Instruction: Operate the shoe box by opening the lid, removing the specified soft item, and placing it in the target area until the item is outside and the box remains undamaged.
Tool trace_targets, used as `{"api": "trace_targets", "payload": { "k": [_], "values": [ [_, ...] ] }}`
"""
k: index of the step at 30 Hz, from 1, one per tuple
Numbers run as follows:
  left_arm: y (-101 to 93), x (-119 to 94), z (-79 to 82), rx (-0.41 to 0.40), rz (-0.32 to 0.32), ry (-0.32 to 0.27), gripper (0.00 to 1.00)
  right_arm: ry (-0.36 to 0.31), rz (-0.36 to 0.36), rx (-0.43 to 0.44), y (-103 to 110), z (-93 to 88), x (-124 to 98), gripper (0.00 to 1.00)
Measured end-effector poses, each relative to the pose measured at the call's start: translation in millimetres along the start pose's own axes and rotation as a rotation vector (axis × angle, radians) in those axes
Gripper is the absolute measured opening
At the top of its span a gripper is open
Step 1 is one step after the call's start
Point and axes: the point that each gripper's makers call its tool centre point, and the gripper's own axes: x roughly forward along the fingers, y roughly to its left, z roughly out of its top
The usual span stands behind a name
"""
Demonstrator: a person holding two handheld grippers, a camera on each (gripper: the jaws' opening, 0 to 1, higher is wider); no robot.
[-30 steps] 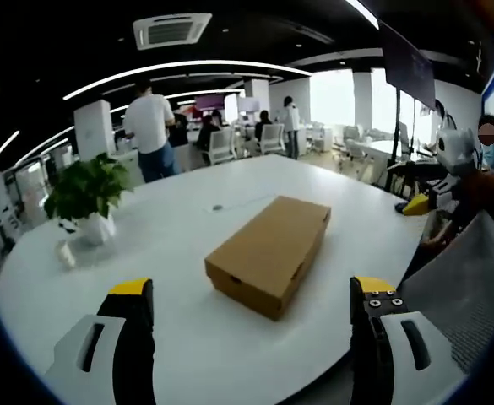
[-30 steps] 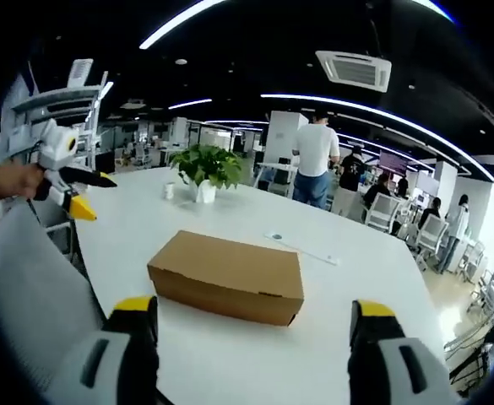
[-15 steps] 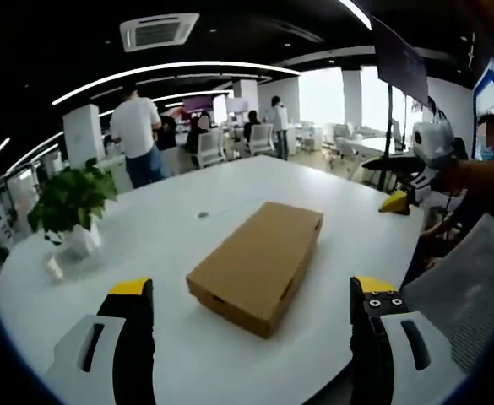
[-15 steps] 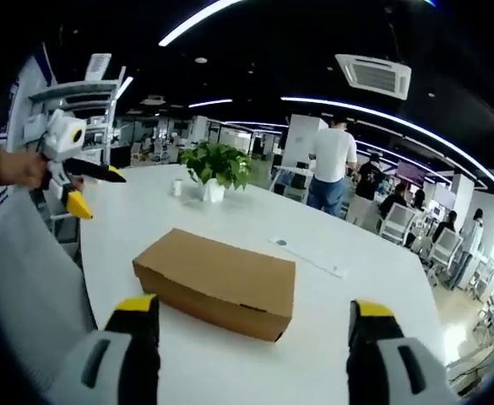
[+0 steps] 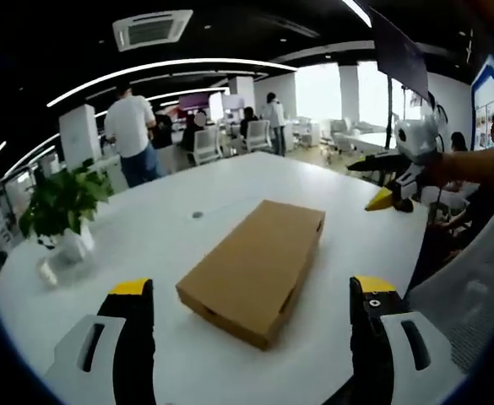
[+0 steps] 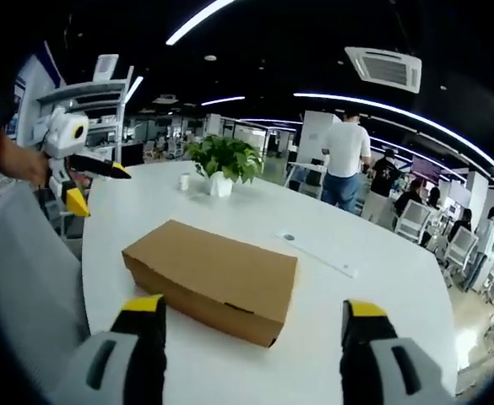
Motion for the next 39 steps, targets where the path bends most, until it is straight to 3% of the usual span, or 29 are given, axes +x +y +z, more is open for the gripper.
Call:
{"api": "trace_targets", "payload": {
  "k": [3, 9, 13, 19, 26, 31, 35, 39],
  "values": [
    [5.0, 5.0, -0.6, -0.025, 0.004, -0.004, 1.0, 0.019, 0.034, -0.007, -1.3, -6.9, 8.9, 0.87],
    [20.3, 12.7, -22.2, -0.13, 0.065, -0.004, 1.0, 0.077, 0.078, -0.018, -3.8, -27.8, 25.3, 0.88],
    [20.6, 18.6, -29.6, -0.134, 0.046, -0.005, 0.97, 0.122, 0.097, 0.016, -5.3, -42.8, 34.3, 0.87],
    [16.6, 28.3, -32.9, -0.092, 0.018, 0.002, 0.98, 0.134, 0.108, 0.025, -4.9, -46.5, 40.3, 0.85],
    [5.8, 37.7, -56.9, -0.112, -0.004, 0.036, 0.98, 0.157, 0.104, 0.034, -11.2, -52.8, 46.8, 0.84],
    [24.8, 40.5, -77.3, -0.26, 0.057, 0.07, 0.96, 0.161, 0.091, 0.022, -21.2, -55.2, 51.1, 0.82],
    [28.5, 45.0, -86.6, -0.242, 0.069, 0.081, 0.93, 0.172, 0.075, 0.028, -29.9, -59.5, 53.5, 0.81],
    [18.8, 48.9, -91.6, -0.239, 0.041, 0.096, 0.93, 0.179, 0.07, 0.039, -32.0, -60.8, 56.9, 0.8]
  ]
}}
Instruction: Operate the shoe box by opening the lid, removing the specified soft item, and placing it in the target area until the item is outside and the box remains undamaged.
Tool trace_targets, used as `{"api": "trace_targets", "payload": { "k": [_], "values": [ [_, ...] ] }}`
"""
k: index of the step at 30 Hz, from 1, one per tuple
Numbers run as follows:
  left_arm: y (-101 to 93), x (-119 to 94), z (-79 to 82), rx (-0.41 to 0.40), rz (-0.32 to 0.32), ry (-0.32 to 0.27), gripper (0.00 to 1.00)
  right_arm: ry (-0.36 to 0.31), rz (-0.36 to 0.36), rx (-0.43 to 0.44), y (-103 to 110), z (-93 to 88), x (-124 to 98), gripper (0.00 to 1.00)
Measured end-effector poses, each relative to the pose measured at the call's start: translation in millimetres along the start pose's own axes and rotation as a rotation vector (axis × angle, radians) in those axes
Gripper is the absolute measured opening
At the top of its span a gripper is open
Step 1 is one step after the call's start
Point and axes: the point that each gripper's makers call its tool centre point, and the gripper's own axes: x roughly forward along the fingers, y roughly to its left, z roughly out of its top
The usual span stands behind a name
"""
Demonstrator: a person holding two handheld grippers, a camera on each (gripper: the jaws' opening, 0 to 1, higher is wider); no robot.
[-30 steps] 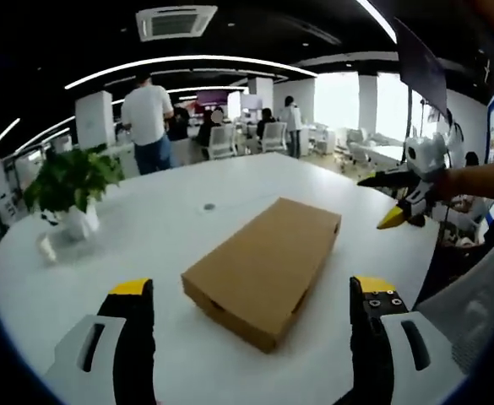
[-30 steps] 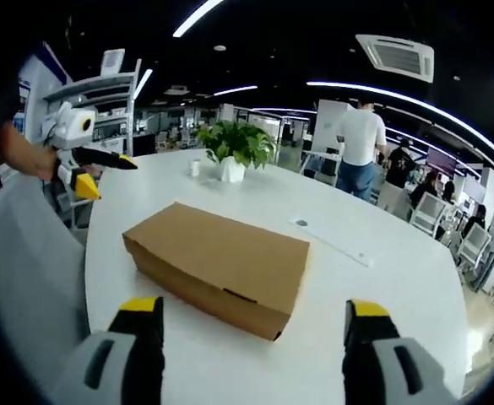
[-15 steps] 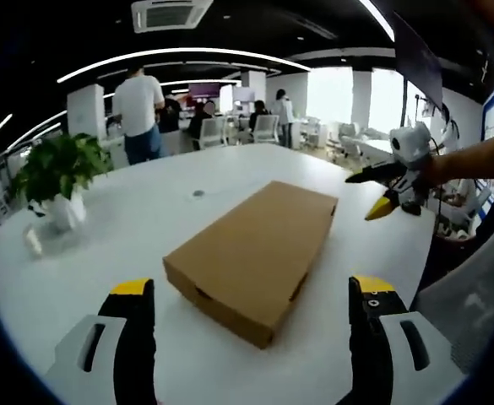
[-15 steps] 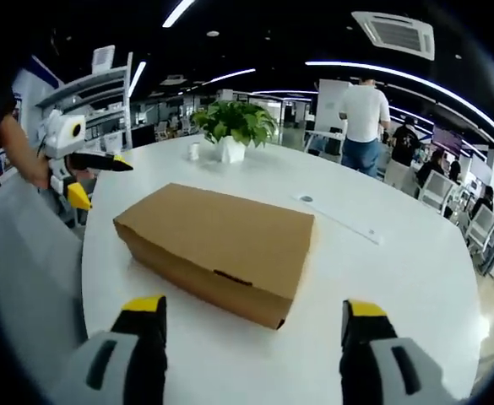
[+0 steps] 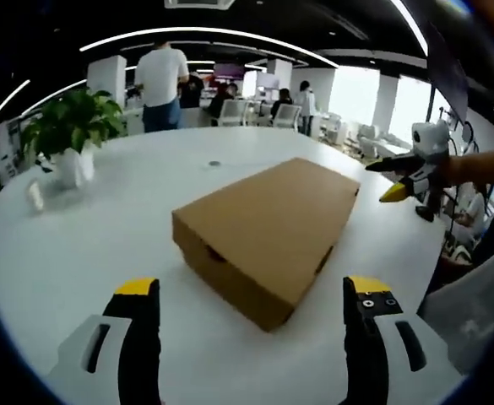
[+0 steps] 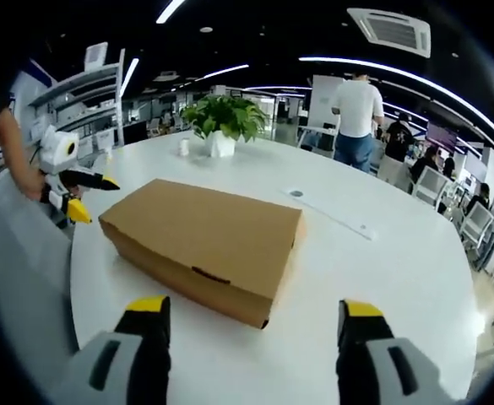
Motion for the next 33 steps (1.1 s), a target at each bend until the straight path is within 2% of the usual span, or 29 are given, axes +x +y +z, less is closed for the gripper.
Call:
{"api": "trace_targets", "payload": {
  "k": [6, 10, 15, 23, 28, 30, 33],
  "values": [
    [-13.4, 9.8, -4.9, 0.034, -0.038, 0.022, 0.92, 0.022, -0.004, 0.006, -1.8, -3.6, 7.7, 0.78],
    [-15.7, 16.0, -6.5, 0.031, -0.033, 0.024, 0.91, 0.028, -0.008, 0.008, -3.4, -4.3, 13.3, 0.76],
    [-9.1, 23.4, -5.7, -0.007, 0.003, 0.018, 0.89, 0.026, -0.009, 0.024, -2.6, -2.8, 19.4, 0.73],
    [0.4, 24.9, -8.8, -0.036, 0.021, 0.023, 0.85, 0.032, -0.004, 0.009, 4.2, 1.0, 31.3, 0.65],
    [-8.7, 29.4, -8.6, -0.042, 0.005, 0.031, 0.78, 0.055, -0.005, -0.007, 5.6, -2.6, 34.1, 0.59],
    [-16.1, 32.6, -8.9, -0.01, -0.008, 0.033, 0.78, 0.054, -0.008, -0.014, 6.7, -1.9, 34.8, 0.57],
    [-23.3, 36.3, -6.7, 0.018, -0.025, 0.027, 0.76, 0.072, -0.011, -0.069, 8.2, -3.5, 35.4, 0.52]
  ]
}}
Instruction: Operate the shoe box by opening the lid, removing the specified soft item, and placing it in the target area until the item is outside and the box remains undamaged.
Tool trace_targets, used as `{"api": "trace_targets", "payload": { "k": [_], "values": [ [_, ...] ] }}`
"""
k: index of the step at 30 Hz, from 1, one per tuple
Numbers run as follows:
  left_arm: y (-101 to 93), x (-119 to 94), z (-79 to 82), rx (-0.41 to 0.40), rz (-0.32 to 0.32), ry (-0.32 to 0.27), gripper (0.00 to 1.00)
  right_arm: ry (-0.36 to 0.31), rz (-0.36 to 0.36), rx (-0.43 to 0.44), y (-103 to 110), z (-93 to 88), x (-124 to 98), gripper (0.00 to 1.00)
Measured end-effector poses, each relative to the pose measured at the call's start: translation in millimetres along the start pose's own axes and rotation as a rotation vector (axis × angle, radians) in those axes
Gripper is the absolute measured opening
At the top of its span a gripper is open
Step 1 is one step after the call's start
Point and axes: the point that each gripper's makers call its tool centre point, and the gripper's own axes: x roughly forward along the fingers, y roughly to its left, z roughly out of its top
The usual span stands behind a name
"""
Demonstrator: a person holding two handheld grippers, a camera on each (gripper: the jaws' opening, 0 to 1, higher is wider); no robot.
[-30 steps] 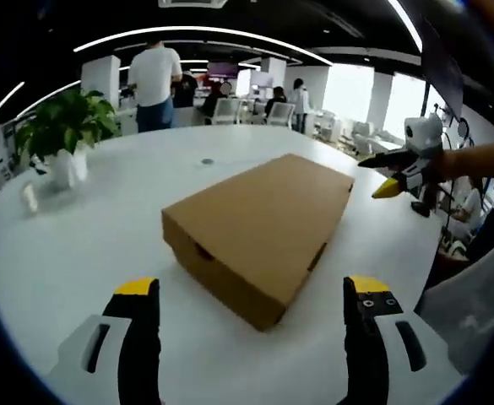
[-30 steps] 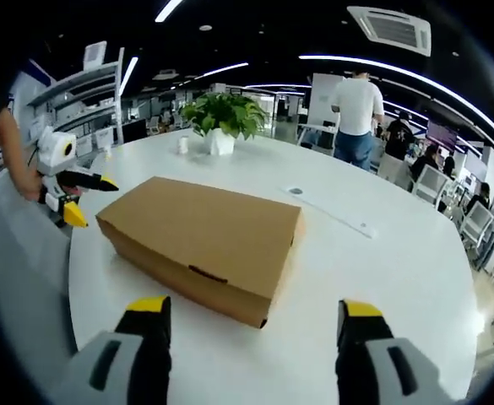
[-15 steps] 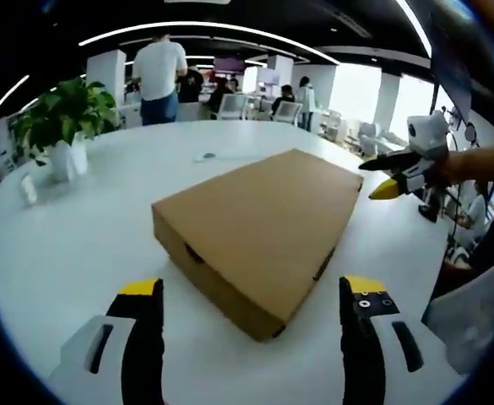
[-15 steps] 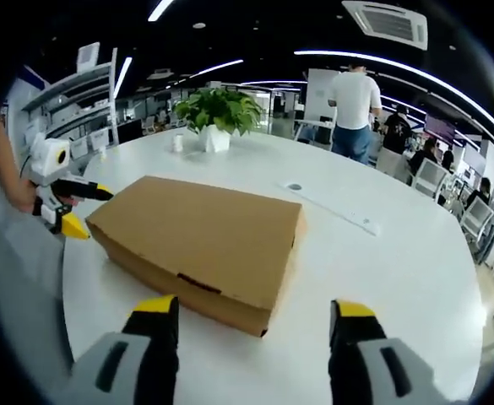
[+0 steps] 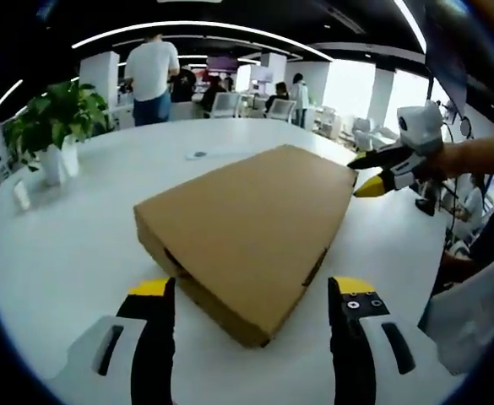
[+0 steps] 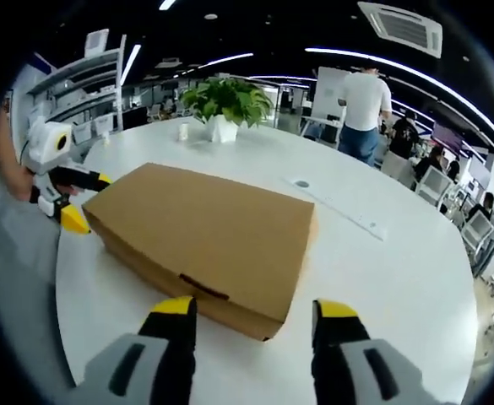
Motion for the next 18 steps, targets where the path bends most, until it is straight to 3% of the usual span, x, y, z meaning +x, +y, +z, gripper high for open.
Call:
{"api": "trace_targets", "payload": {
  "k": [7, 11, 18],
  "values": [
    [10.7, 6.6, -2.3, -0.023, 0.025, 0.009, 0.72, 0.011, 0.003, -0.019, 2.4, -2.4, 1.5, 0.46],
    [10.2, 7.0, -1.5, -0.019, 0.01, 0.017, 0.74, 0.014, 0.019, -0.016, 6.9, -2.7, 2.9, 0.41],
    [18.5, 8.9, -0.6, 0.018, 0.014, 0.022, 0.72, -0.01, 0.007, 0.023, 12.5, -0.3, 4.8, 0.42]
  ]
}}
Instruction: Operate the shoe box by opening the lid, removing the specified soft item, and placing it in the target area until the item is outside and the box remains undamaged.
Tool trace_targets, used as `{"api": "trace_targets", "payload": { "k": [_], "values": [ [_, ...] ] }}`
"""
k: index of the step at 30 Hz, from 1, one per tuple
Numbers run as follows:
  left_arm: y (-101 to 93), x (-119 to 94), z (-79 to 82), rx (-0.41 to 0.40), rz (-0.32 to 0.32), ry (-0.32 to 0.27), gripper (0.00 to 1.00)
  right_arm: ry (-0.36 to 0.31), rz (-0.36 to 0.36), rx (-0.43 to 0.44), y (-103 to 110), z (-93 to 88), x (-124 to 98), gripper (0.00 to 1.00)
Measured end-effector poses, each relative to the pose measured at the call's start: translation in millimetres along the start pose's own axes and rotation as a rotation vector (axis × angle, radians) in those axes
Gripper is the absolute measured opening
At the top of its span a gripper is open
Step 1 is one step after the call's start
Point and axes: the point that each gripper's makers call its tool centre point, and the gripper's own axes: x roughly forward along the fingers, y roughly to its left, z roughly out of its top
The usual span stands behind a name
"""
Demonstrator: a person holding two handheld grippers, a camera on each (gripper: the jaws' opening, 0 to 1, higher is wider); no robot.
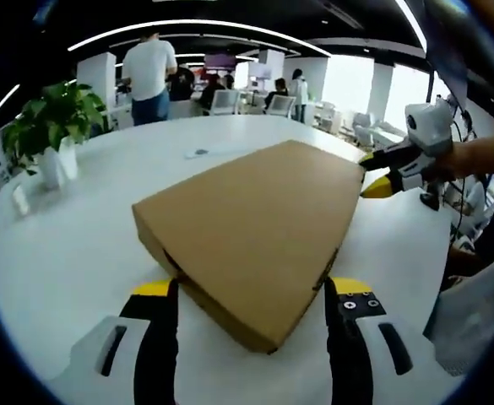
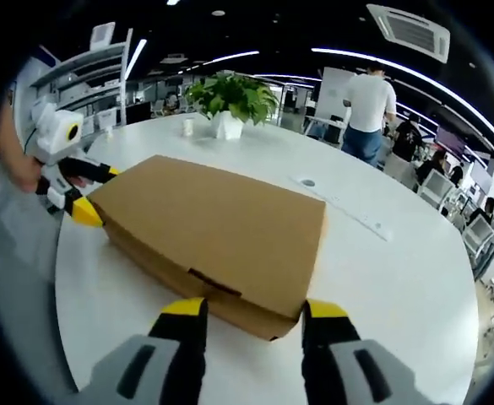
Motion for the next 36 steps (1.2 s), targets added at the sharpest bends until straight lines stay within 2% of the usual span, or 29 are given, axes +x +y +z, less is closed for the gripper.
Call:
{"api": "trace_targets", "payload": {
  "k": [7, 31, 36],
  "values": [
    [6.1, -0.8, 0.9, -0.001, 0.002, -0.002, 0.68, -0.013, -0.003, 0.015, 1.4, 2.1, 1.3, 0.4],
    [28.8, 0.7, 2.7, 0.065, -0.045, 0.032, 0.68, -0.022, -0.033, 0.057, 16.8, 8.4, 5.7, 0.36],
    [32.8, 0.6, 1.0, 0.104, -0.041, 0.046, 0.68, -0.021, -0.042, 0.048, 21.6, 8.2, 5.2, 0.34]
  ]
}}
